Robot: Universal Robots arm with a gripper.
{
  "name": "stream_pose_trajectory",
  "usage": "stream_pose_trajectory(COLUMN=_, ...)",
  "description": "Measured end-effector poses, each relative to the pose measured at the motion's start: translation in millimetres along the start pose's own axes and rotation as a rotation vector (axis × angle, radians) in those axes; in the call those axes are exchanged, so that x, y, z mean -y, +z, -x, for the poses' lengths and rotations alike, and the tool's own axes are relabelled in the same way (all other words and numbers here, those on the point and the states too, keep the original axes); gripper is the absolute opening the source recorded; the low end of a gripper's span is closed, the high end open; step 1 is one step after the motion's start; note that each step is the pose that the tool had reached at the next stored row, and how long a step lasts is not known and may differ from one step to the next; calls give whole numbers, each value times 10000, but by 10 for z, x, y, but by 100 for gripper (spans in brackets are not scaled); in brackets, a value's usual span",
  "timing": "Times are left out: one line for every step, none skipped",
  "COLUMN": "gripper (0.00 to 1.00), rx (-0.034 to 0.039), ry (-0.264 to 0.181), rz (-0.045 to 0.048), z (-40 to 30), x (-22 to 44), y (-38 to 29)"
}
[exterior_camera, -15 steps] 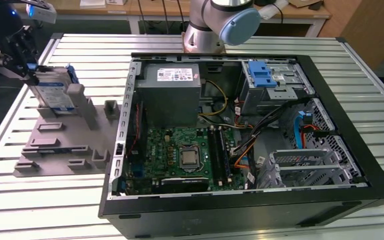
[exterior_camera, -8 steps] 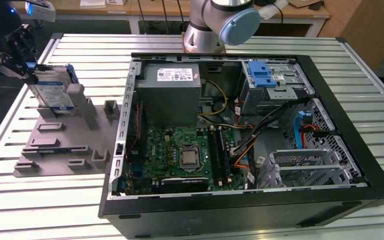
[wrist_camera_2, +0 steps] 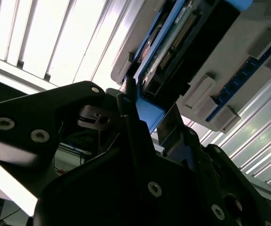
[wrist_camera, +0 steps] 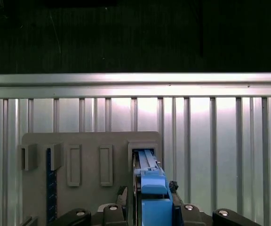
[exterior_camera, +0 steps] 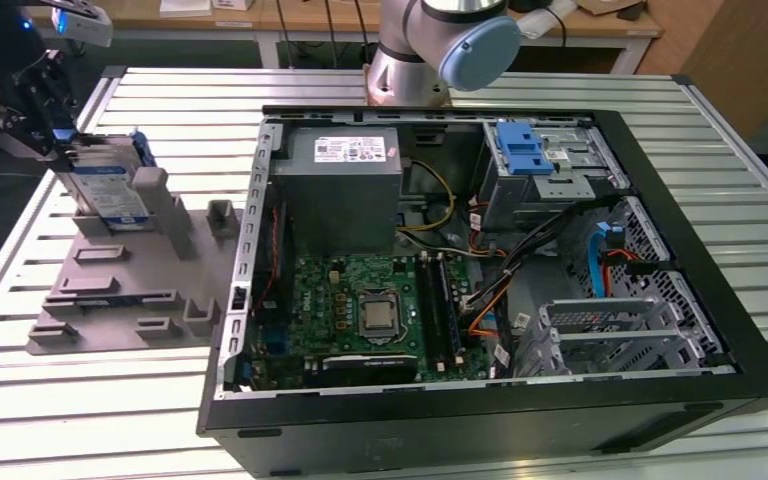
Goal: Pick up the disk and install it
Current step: 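Pick up the disk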
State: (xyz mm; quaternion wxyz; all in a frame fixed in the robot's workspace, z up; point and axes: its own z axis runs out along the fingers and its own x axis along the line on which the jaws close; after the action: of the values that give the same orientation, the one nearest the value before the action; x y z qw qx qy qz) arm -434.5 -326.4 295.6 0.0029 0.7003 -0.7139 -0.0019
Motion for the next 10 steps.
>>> stream_pose_trajectory(gripper=44, rx=0, ry=0, rz=-1, z=0, x=-1, y=1)
stream_pose_trajectory(gripper=44, rx=1, ry=1, rz=-2, z=0, x=-2, y=2)
stream_pose_trajectory(gripper=44, rx=1, ry=1, rz=-2, z=0, x=-2, y=4)
stream_pose_trajectory(gripper=43, rx=0, ry=1, rz=-1, z=0, x=-2, y=4)
stream_pose_trajectory(gripper=43, rx=0, ry=1, rz=-1, z=0, x=-2, y=5)
stream_pose_trajectory(gripper=36, rx=0, ry=1, rz=-1, z=0, x=-2, y=6)
stream_pose_trajectory(gripper=36, rx=0, ry=1, rz=-1, z=0, x=-2, y=8)
stream_pose_trajectory(gripper=36, rx=0, ry=1, rz=-2, z=0, x=-2, y=8)
stream_pose_trajectory(gripper=36, rx=0, ry=1, rz=-2, z=0, x=-2, y=8)
stream_pose_trajectory(gripper=36, rx=0, ry=0, rz=-2, z=0, x=-2, y=8)
